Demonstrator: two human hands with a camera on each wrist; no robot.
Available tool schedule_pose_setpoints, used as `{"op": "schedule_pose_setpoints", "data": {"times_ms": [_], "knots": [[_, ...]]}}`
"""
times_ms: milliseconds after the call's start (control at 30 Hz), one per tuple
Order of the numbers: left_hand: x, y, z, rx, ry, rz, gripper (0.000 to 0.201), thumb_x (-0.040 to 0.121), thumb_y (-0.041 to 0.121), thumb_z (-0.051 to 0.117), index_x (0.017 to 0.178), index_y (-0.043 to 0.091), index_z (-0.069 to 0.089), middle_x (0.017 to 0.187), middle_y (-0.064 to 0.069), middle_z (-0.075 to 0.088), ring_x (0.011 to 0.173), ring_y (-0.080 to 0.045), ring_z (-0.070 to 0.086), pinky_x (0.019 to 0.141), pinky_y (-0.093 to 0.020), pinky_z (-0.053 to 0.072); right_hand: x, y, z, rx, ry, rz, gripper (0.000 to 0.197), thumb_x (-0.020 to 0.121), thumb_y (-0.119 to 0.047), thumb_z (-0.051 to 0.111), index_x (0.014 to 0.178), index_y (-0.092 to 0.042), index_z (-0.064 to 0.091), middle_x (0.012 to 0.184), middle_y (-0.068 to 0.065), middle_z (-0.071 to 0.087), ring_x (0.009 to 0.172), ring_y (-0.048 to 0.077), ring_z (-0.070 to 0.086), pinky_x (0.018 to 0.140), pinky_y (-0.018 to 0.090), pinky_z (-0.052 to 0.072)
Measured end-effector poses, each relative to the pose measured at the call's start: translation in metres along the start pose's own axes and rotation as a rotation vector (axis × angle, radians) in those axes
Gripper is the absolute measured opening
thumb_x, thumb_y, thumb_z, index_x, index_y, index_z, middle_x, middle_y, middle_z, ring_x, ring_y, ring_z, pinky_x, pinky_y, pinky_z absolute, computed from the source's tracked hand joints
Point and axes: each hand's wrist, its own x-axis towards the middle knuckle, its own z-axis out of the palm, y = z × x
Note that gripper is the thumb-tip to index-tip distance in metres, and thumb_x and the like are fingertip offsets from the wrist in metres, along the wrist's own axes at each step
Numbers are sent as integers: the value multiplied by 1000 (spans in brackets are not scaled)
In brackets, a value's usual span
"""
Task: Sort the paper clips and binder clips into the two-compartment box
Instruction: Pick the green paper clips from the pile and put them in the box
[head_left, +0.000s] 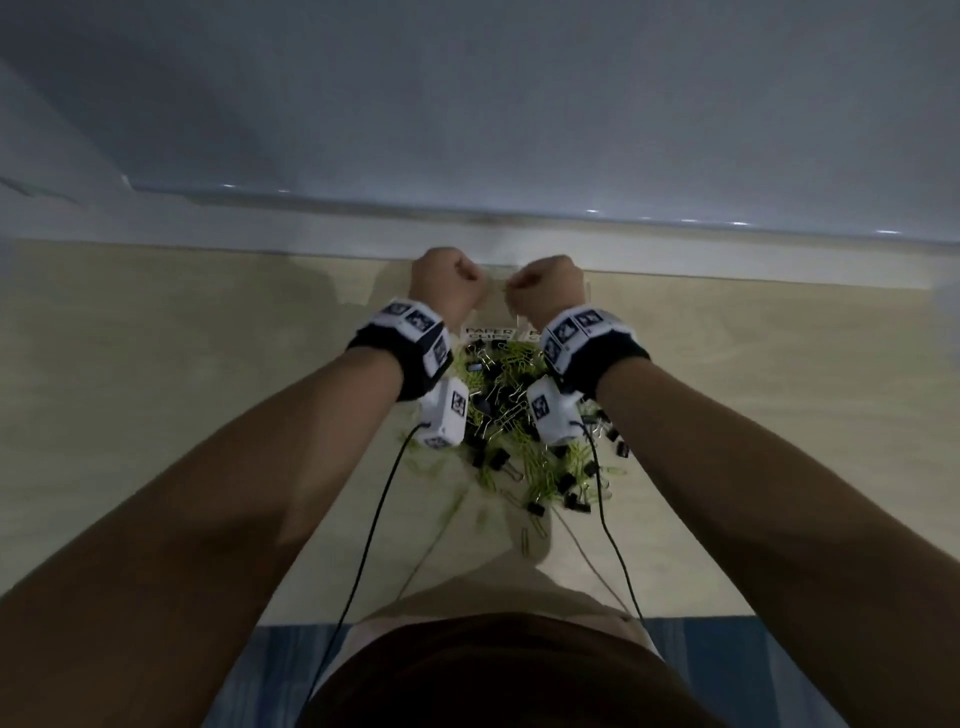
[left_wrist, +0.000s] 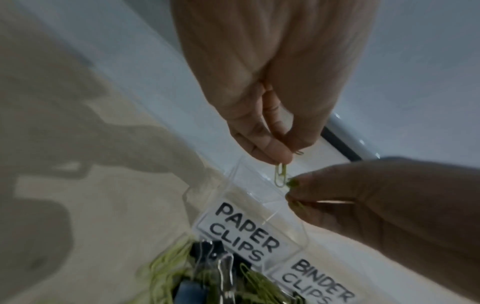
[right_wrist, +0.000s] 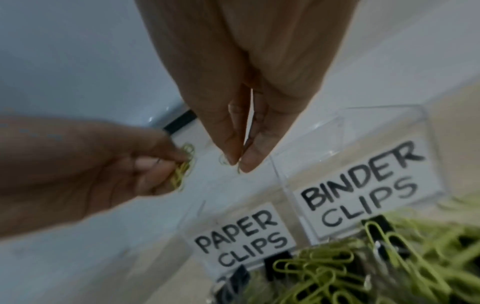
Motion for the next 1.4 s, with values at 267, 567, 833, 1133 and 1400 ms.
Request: {"op": "schedule_pose_setpoints", "data": {"times_ms": [267,567,833,1133,1400], "knots": [[-12,-12,2,373,-106,290,13,87,12,61,99,9,65,98,-4,68,85,-13,62,78,-19,47,-33,41,-17,-177,-11,-265,16,87,-5,58,97,-9,70,97,5,72,82,12,66,80,21,54],[-82,-81,13,651,-425,351,56,88,37,58,140,25,40,151,0,30,137,-23,27,110,-39,30,-63,83,21,-458,-169,-438,36,88,-11,56,124,-18,59,136,3,52,123,22,50,99,38,47],[-117,-115,-14,556,-351,302,34,94,36,49,122,22,61,149,1,35,136,-20,30,112,-40,31,-106,126,8,-453,-235,-479,33,90,-19,57,123,-21,59,143,-2,43,125,21,49,99,35,46],[-79,-85,10,501,-66,-42,53,82,35,67,124,8,50,126,-13,45,116,-27,45,99,-36,42,-56,78,16,-389,17,-388,22,92,-11,49,104,-8,68,107,8,68,92,24,65,80,21,47],[-70,-64,41,575,-188,-33,52,73,29,77,112,5,54,118,-13,49,103,-28,53,91,-38,47,-52,74,39,-438,-51,-243,24,82,-11,63,105,-6,66,108,12,60,102,29,55,86,38,50]]}}
